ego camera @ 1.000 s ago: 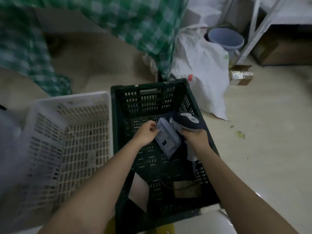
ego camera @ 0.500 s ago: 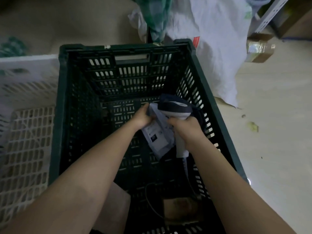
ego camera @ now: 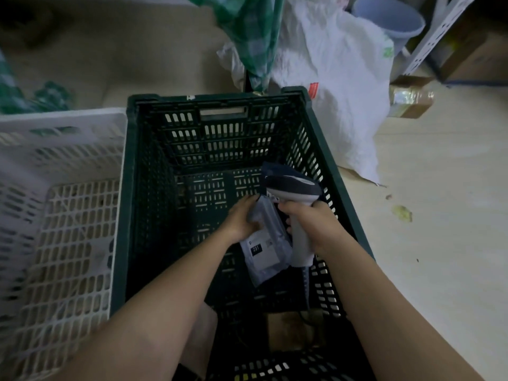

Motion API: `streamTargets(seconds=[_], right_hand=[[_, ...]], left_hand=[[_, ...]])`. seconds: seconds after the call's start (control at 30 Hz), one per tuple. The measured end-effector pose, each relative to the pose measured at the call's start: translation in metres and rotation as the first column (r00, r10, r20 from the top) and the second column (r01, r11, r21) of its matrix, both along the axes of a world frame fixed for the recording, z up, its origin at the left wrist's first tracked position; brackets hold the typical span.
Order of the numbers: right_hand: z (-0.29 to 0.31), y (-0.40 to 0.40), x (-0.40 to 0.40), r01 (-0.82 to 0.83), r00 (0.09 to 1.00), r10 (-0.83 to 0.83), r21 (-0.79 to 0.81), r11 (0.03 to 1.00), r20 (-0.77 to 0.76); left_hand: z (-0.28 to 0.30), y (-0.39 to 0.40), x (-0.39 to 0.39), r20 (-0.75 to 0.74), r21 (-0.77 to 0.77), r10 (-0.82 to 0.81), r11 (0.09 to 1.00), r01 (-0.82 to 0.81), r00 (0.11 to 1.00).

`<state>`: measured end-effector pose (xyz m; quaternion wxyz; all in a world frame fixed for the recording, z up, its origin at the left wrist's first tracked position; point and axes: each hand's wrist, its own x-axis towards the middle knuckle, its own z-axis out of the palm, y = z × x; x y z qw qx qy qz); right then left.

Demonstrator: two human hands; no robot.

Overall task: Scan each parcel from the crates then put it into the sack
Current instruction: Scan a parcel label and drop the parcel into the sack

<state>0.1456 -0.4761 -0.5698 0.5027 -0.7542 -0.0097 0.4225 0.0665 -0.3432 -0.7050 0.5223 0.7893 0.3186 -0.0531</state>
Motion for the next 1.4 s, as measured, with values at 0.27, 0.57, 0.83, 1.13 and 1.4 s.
streamTargets(seconds=[0.27, 0.57, 0.83, 1.13, 1.4], right_hand=[[-0.007, -0.012, -0.002, 0.012, 1.0, -0.012, 0.027, 1.0, -0.001], [-0.016, -0.004, -0.006, 0.033, 0.999, -0.033, 0.02, 0.999, 0.027], [-0.023, -0.004, -0.011, 0.022, 1.0, -0.022, 0.031, 0.999, 0.003], [0.006, -0.002, -0.036, 0.048, 0.999, -0.047, 0.091, 0.995, -0.012], [0.103, -0.007, -0.078, 0.14, 0.954, -0.213, 0.319, 0.937, 0.208]], left_hand=[[0.003, -0.004, 0.016, -0.418, 0.483, -0.45, 0.625, 0.613, 0.789], [-0.029, -0.003, -0.05, -0.566, 0.12, -0.422, 0.807, 0.578, 0.708], [-0.019, -0.006, -0.05, -0.619, 0.085, -0.391, 0.829, 0.553, 0.681], [0.073, 0.015, -0.058, -0.208, 0.001, 0.001, 1.0, -0.001, 0.978], [0.223, 0.02, -0.128, 0.041, -0.028, 0.145, 0.989, -0.144, 0.989]])
